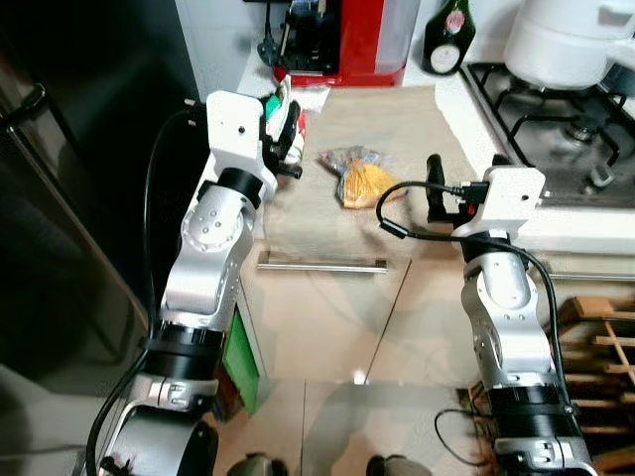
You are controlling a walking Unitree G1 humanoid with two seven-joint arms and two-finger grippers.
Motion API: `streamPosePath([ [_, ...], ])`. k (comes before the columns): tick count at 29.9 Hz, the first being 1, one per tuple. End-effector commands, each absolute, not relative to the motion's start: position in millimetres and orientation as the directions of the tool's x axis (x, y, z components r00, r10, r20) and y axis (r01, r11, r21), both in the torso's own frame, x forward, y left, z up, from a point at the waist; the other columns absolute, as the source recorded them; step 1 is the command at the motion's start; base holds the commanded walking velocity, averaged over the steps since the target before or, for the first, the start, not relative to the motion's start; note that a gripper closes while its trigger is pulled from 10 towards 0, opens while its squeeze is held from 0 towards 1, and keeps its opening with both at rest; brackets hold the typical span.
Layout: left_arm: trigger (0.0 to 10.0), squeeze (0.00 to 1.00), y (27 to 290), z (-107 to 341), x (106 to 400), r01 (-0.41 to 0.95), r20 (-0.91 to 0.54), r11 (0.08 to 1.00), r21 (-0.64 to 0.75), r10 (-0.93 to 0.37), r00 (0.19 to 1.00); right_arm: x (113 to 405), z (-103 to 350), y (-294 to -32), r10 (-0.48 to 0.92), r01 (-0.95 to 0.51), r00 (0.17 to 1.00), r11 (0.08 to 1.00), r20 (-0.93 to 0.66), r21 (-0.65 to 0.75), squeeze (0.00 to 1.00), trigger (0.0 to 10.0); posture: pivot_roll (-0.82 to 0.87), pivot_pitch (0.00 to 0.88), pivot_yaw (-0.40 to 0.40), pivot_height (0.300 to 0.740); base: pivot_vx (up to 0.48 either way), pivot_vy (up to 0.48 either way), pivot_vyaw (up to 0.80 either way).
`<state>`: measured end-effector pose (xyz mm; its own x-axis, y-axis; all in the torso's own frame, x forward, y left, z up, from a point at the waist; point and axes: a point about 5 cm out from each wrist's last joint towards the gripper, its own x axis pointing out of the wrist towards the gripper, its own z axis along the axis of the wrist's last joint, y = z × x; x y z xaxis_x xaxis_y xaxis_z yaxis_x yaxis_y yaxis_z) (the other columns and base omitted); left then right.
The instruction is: Restocking fridge
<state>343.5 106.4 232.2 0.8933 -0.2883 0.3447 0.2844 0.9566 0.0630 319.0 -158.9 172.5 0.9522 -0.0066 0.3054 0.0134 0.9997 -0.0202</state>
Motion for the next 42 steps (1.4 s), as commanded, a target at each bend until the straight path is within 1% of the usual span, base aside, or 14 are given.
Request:
streamPosePath([
  [1,10.0,0.00,107,231,342,0.285,0.337,0.957,0.058,-0.287,0.897,319,171,-160,-0.017,0.018,0.955,1.000,0.297,-0.002,0.00,10.0,-0.11,0.000,0.038,0.740,-0.345,0.000,0.00],
  [20,10.0,0.00,104,233,343,0.301,0.342,0.952,0.053,-0.300,0.890,320,171,-158,-0.016,0.016,0.956,1.000,0.294,0.002,0.00,10.0,-0.12,0.000,0.047,0.740,-0.342,0.000,0.00],
  [21,10.0,0.00,100,236,339,0.340,0.361,0.938,0.069,-0.341,0.868,320,171,-158,-0.016,0.016,0.956,1.000,0.294,0.002,0.00,10.0,-0.11,0.000,0.048,0.740,-0.259,0.000,0.00],
  [24,10.0,0.00,97,238,337,0.362,0.373,0.931,0.041,-0.350,0.859,320,170,-158,-0.015,0.016,0.956,1.000,0.293,0.001,0.00,10.0,-0.11,0.000,0.049,0.740,-0.260,0.000,0.00],
  [30,10.0,0.00,95,237,334,0.387,0.380,0.922,0.023,-0.366,0.850,320,168,-158,-0.013,0.014,0.958,1.000,0.286,0.000,0.00,10.0,-0.11,0.000,0.048,0.740,0.000,0.000,0.00],
  [32,10.0,0.00,95,235,331,0.413,0.378,0.911,-0.009,-0.380,0.844,320,169,-158,-0.014,0.014,0.958,1.000,0.286,0.001,0.00,10.0,-0.11,0.000,0.050,0.740,0.000,0.000,0.00],
  [36,10.0,0.00,87,233,324,0.474,0.388,0.880,-0.022,-0.430,0.816,320,169,-158,-0.014,0.014,0.958,1.000,0.286,0.002,0.00,10.0,-0.12,0.000,0.049,0.740,0.000,-0.462,0.00],
  [42,10.0,0.00,83,236,320,0.509,0.410,0.860,-0.026,-0.455,0.790,321,168,-159,-0.013,0.013,0.959,1.000,0.283,0.002,0.00,10.0,-0.12,0.000,0.049,0.740,0.000,-0.472,0.00],
])
